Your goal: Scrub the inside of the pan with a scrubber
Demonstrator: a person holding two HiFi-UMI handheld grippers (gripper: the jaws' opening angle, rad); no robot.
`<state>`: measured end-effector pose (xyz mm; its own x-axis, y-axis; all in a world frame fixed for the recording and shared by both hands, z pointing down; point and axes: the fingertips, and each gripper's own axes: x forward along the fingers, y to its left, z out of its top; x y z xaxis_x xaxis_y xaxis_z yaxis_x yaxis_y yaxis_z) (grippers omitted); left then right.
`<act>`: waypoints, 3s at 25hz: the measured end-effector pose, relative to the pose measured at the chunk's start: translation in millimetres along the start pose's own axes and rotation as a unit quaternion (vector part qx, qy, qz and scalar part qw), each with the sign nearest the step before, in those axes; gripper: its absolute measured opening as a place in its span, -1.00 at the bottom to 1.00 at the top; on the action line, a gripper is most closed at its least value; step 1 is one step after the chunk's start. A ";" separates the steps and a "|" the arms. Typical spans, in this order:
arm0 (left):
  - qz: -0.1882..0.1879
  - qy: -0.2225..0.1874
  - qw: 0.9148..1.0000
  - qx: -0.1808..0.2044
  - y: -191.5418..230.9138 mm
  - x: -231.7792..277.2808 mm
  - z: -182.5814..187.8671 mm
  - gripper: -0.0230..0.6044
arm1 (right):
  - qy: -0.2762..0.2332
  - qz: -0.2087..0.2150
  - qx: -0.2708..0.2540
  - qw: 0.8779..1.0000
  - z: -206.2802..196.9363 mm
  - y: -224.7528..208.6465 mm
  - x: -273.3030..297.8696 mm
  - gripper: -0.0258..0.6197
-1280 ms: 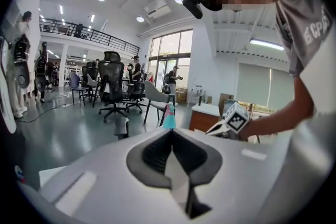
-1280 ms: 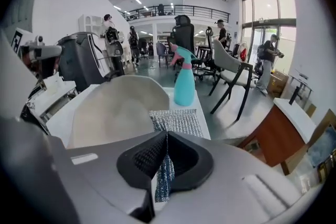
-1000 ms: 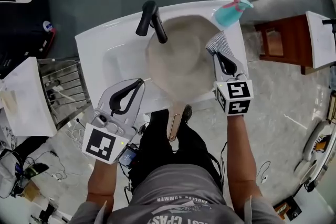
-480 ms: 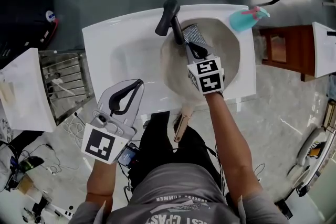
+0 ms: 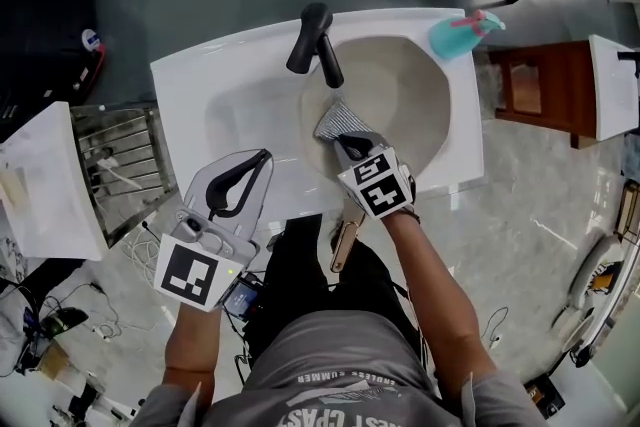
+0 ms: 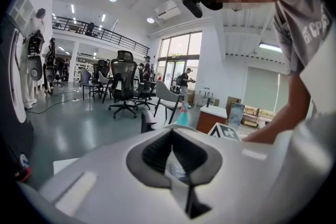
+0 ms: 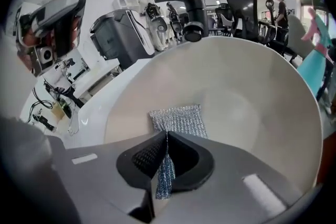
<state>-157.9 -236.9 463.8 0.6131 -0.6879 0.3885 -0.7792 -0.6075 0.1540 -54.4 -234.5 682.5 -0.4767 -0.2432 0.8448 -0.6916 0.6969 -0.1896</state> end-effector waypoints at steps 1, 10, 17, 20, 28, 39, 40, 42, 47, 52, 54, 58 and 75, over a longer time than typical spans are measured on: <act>-0.002 0.000 1.000 0.001 -1.1 1.6 0.7 -0.92 | 0.013 -0.005 0.000 1.000 -8.5 -4.9 -2.8 -0.87; -0.015 0.005 1.000 0.007 -4.9 10.9 4.3 -0.92 | 0.022 -0.125 0.068 0.990 -27.3 -114.9 -23.5 -0.86; -0.007 0.009 1.000 0.003 3.4 5.9 -1.2 -0.92 | -0.033 -0.129 0.045 0.990 39.5 -134.3 -7.0 -0.87; -0.002 0.008 1.000 0.001 6.5 2.4 -3.1 -0.92 | -0.047 -0.094 0.019 0.994 61.0 -104.5 5.8 -0.87; -0.001 0.006 1.000 0.000 4.1 3.1 -2.5 -0.92 | -0.014 0.000 -0.026 1.000 31.2 -15.3 16.4 -0.88; -0.019 0.007 1.000 0.008 -14.0 19.2 1.9 -0.92 | 0.050 -0.073 0.046 0.995 -48.0 -79.3 -17.4 -0.88; -0.020 0.007 1.000 0.008 -14.5 19.7 1.8 -0.92 | 0.047 -0.087 0.055 0.994 -45.3 -93.6 -19.7 -0.88; -0.020 0.008 1.000 0.008 -14.5 19.6 1.3 -0.92 | 0.038 -0.109 0.065 0.991 -34.2 -118.3 -22.2 -0.88; -0.013 0.009 1.000 0.003 -8.7 14.5 -3.4 -0.92 | 0.003 -0.134 0.063 0.989 13.1 -155.5 -13.0 -0.88; -0.003 0.004 1.000 0.002 -1.1 6.1 -3.3 -0.92 | -0.021 -0.111 0.039 0.993 58.4 -135.4 0.3 -0.88; 0.000 0.002 1.000 0.000 0.9 2.5 -3.4 -0.92 | -0.025 -0.088 0.030 0.995 65.6 -113.0 6.7 -0.88; 0.007 -0.004 1.000 0.002 0.3 -4.1 2.2 -0.92 | -0.007 -0.037 -0.004 0.999 56.9 -56.3 21.6 -0.88; 0.039 -0.045 0.998 0.010 -32.6 -49.8 41.3 -0.92 | 0.106 0.014 -0.045 0.993 -21.8 8.3 -19.5 -0.88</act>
<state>-157.7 -199.3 401.9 0.5603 -0.7655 0.3162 -0.8230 -0.5575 0.1088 -39.0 -209.2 675.4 -0.3636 -0.0826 0.9279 -0.6240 0.7612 -0.1768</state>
